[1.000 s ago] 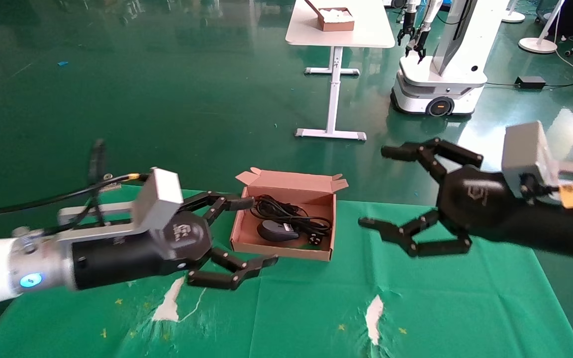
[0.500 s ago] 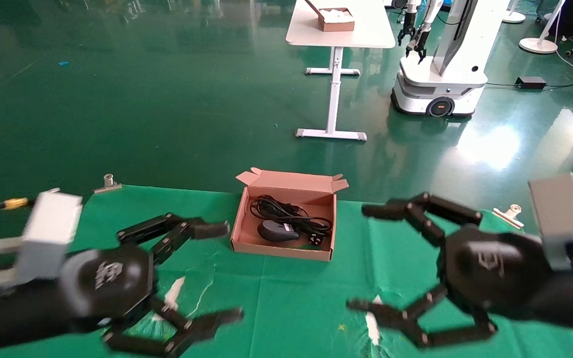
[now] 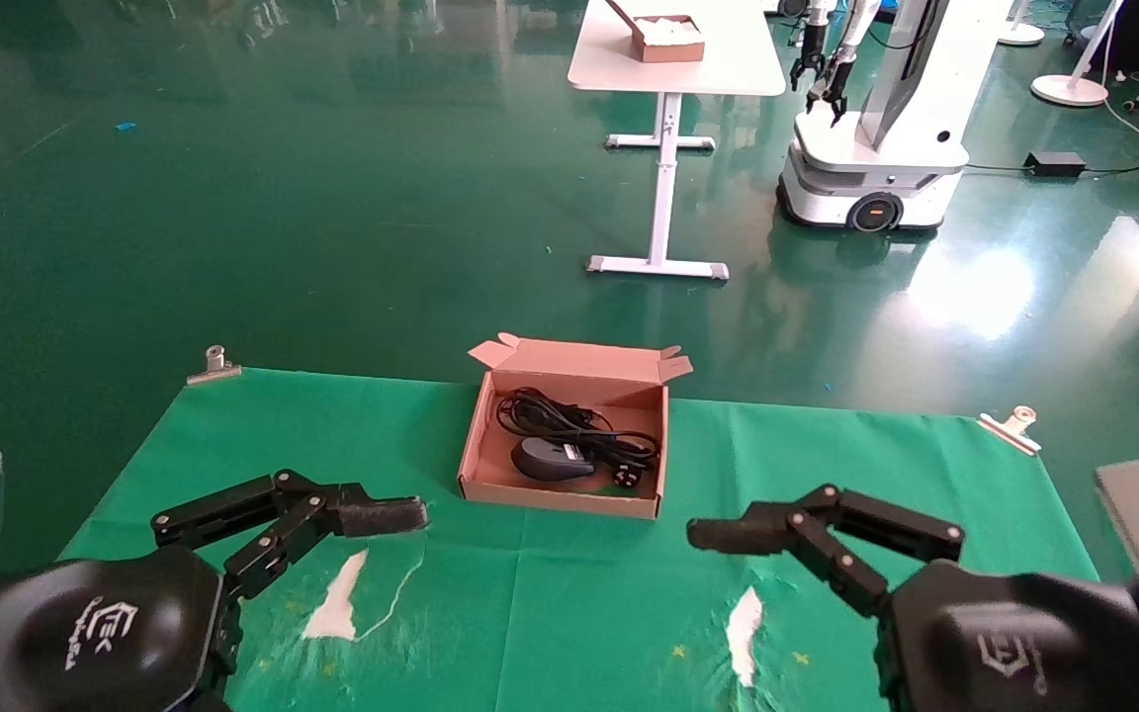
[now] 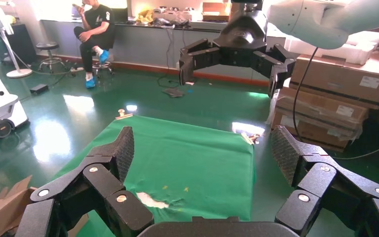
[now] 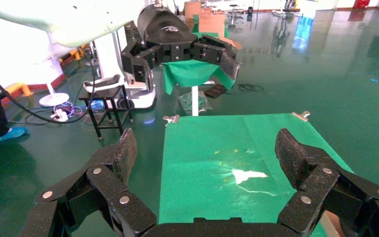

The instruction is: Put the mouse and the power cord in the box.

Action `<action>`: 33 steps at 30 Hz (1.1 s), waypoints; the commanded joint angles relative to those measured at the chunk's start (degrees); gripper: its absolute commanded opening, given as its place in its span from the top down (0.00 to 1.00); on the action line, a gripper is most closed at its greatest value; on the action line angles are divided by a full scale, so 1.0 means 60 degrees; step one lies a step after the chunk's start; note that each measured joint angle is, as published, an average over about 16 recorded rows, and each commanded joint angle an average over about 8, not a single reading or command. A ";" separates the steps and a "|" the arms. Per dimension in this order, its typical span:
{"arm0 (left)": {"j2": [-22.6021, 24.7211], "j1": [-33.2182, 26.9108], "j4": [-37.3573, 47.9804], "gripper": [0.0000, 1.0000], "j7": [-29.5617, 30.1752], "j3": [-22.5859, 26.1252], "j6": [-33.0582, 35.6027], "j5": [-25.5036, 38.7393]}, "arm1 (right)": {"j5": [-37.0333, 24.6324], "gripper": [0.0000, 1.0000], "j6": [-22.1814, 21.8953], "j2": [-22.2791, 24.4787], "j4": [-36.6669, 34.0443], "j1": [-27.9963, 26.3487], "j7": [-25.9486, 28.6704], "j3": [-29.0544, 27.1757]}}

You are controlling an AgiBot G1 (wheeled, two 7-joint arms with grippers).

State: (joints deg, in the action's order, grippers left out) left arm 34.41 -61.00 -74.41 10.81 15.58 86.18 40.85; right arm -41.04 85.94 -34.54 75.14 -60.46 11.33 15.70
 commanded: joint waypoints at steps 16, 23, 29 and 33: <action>0.0070 -0.0064 0.0101 0.00 -0.0003 0.0048 -0.0059 0.0111 | -0.0092 0.00 -0.0029 -0.0055 -0.0187 -0.0128 -0.0074 0.0034; 0.0083 -0.0076 0.0121 0.00 -0.0006 0.0057 -0.0069 0.0134 | -0.0115 0.00 -0.0032 -0.0067 -0.0228 -0.0155 -0.0088 0.0042; 0.0088 -0.0080 0.0129 0.00 -0.0008 0.0061 -0.0074 0.0148 | -0.0124 0.00 -0.0035 -0.0071 -0.0247 -0.0169 -0.0096 0.0046; 0.0091 -0.0082 0.0132 0.00 -0.0010 0.0063 -0.0077 0.0153 | -0.0128 0.00 -0.0037 -0.0073 -0.0255 -0.0175 -0.0099 0.0049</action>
State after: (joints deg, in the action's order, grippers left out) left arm 34.95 -61.49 -73.63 10.75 15.96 85.71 41.77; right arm -41.80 85.72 -34.98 73.62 -61.51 10.74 15.99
